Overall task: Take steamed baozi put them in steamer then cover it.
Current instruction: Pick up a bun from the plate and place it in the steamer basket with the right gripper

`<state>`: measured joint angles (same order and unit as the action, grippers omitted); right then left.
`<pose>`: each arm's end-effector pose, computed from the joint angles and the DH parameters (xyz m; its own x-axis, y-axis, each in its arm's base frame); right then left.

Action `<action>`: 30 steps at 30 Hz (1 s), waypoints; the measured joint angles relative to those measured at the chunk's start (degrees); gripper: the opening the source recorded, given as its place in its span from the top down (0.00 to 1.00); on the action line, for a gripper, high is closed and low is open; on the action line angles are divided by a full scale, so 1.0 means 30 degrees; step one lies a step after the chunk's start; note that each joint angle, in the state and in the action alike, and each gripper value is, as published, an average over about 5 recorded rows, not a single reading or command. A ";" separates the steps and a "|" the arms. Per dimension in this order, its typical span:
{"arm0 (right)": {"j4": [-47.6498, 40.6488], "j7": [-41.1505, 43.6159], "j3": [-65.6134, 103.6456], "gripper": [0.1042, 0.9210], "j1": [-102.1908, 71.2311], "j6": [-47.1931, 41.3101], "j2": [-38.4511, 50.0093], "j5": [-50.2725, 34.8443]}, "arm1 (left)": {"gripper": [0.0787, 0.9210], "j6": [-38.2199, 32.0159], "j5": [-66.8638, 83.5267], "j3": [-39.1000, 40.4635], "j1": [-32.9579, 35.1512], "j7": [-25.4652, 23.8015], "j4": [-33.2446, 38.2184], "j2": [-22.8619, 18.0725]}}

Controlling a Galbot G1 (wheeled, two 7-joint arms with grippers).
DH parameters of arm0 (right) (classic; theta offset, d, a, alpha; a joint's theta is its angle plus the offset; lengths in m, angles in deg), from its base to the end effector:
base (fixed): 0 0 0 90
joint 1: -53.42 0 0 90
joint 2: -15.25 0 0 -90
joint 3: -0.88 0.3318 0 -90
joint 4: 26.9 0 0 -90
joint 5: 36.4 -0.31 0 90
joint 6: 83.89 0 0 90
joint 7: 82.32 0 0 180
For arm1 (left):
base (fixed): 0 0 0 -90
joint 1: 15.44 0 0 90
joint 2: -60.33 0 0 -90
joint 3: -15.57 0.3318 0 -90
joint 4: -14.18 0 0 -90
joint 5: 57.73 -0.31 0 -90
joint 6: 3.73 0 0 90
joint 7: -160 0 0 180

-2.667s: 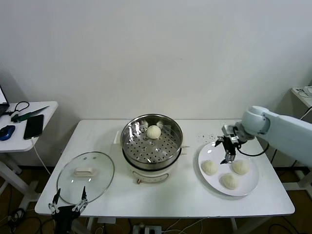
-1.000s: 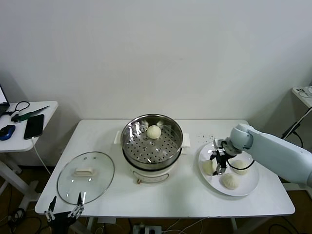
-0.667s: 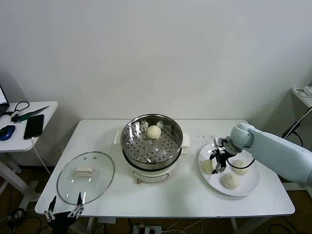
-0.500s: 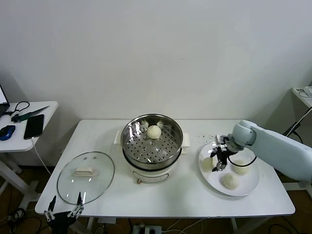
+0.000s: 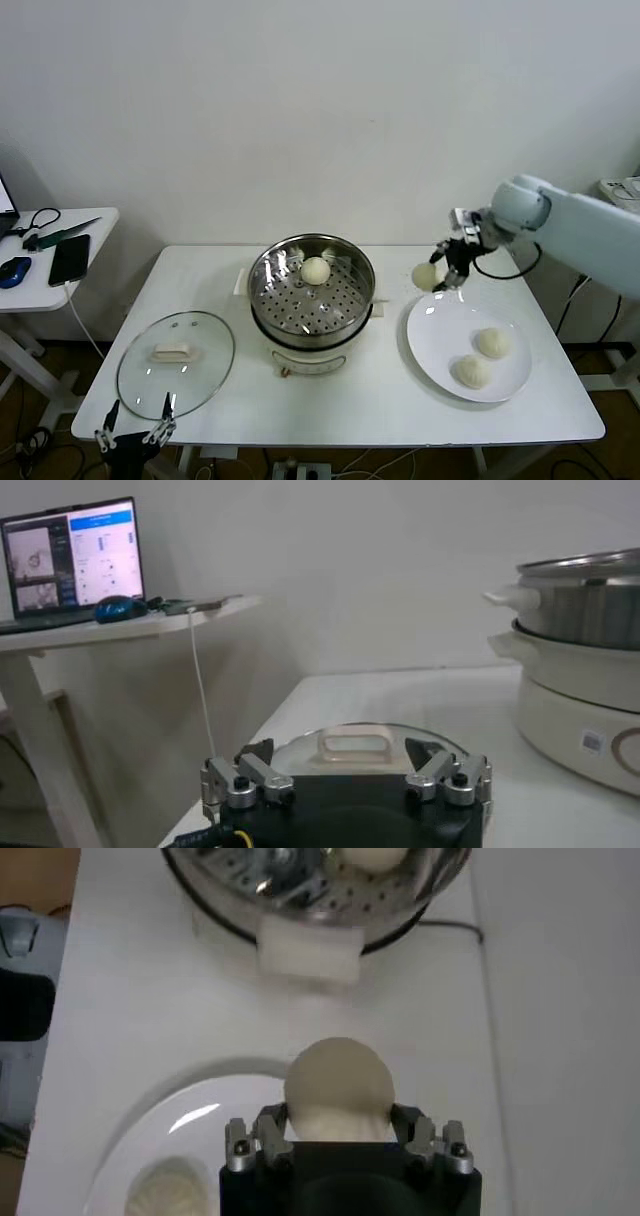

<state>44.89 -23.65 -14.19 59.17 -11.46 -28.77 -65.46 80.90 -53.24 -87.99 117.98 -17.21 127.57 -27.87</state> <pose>0.5075 -0.1107 -0.0258 -0.2511 -0.3038 0.9191 -0.9668 0.0311 -0.2538 0.0589 0.0732 -0.3401 -0.9431 -0.2449 0.2251 -0.2223 0.9674 0.1211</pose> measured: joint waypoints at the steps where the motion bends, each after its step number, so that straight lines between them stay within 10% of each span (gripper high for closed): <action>1: -0.0004 -0.0055 -0.0200 0.30 0.0392 -0.0070 -0.0283 -0.0355 | 0.12 0.0008 -0.0008 0.0033 -0.0011 -0.0003 0.0014 0.0002; 30: -0.4122 -0.2090 -0.2531 0.30 -0.0182 -0.1585 -1.1826 -0.4045 | 0.12 0.0101 -0.0075 0.0253 -0.0040 -0.0139 0.0368 0.0331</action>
<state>32.53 -29.92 -21.78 58.62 -16.21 -64.25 -77.59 81.20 -53.47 -87.23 117.86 -17.63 128.68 -26.88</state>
